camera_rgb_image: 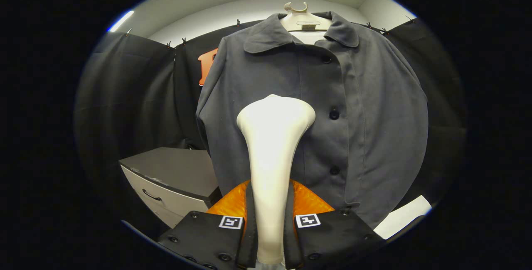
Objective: Iron the clothes twice with a garment steamer, once on the left side and once on the right side.
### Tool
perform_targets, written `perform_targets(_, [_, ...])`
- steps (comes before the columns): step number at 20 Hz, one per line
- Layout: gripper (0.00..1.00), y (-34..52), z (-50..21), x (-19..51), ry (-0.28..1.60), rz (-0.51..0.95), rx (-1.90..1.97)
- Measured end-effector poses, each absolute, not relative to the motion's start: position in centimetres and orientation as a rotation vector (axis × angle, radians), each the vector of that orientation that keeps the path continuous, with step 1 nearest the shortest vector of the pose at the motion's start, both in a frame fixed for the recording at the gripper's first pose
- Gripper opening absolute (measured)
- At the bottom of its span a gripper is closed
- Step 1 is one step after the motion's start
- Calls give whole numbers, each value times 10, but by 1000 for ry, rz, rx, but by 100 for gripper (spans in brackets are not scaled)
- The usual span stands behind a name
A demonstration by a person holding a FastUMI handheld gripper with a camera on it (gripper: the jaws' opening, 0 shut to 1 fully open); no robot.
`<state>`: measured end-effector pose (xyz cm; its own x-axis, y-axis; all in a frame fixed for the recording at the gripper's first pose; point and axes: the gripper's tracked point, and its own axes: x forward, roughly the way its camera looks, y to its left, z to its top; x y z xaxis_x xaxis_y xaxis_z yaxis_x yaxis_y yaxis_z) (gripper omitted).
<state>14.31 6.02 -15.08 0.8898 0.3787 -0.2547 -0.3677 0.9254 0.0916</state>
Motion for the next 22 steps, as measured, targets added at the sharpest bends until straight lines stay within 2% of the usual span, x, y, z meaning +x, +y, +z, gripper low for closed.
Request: perform_targets(22, [33,31,-286,101,460,379,-16])
